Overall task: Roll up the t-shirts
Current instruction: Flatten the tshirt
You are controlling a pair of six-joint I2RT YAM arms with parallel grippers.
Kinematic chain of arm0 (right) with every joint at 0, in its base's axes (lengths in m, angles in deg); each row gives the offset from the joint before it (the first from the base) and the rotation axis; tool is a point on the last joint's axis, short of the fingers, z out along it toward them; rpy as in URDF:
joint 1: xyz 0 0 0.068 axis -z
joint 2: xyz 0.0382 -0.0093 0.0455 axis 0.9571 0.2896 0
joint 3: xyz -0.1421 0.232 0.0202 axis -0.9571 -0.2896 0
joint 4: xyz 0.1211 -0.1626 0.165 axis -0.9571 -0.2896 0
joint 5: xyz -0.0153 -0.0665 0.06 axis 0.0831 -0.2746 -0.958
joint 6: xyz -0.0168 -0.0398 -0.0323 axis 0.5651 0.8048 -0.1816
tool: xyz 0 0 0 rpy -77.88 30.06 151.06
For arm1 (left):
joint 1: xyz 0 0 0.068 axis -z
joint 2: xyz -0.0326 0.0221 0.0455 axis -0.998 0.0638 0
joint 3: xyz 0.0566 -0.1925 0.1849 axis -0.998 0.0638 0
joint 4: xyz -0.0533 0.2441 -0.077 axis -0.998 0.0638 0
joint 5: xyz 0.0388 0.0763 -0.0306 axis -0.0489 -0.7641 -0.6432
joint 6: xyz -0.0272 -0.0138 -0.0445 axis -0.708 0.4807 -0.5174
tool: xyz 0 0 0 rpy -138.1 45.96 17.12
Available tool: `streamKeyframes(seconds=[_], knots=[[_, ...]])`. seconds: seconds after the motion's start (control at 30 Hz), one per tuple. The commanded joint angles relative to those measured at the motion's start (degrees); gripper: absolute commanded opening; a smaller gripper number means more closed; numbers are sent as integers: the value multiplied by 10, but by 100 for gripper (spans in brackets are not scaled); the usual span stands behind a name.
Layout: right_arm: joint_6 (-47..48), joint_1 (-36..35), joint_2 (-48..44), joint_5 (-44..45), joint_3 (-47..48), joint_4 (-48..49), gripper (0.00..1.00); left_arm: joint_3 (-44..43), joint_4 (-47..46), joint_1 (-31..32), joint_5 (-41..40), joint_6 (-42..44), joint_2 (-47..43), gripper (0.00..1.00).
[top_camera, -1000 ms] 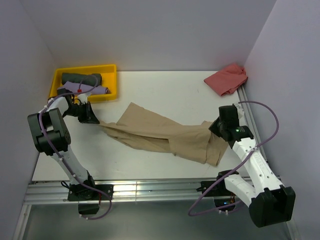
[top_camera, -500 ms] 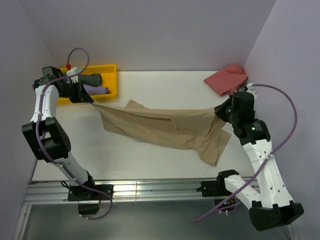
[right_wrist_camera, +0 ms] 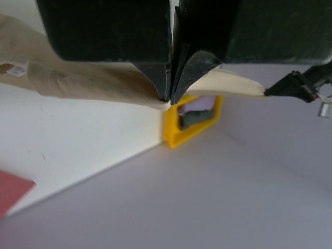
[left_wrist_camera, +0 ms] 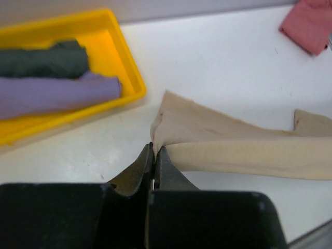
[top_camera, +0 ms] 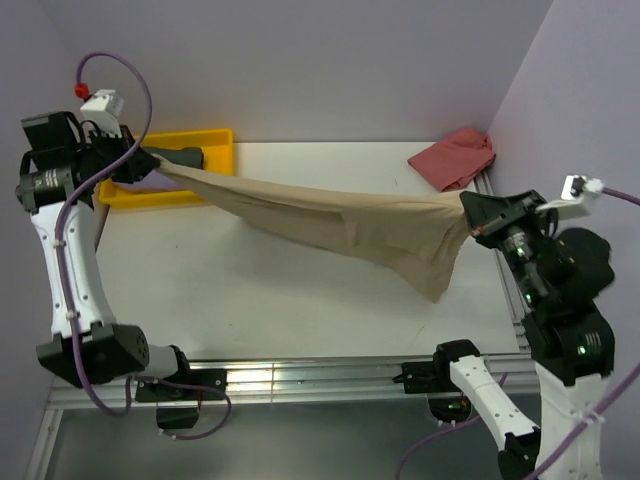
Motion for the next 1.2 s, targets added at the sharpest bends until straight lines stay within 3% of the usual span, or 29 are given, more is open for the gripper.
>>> streamKeyframes(seconds=[0.0,0.2,0.47,0.8,1.17], knots=[[-7,3,-35,-28,50,57,0,-12,-86,-12,-32,-44,-108,0],[0,3,-71,-49,93,87,0,17,-143,-18,-53,-81,-218,0],[16,2,-92,-44,146,37,0,-1,-122,-17,-53,-101,-272,0],[18,3,-69,-59,31,55,0,-1,-94,-17,-14,-75,-187,0],[60,2,25,-24,17,56,0,-47,-98,0,32,-47,-32,0]])
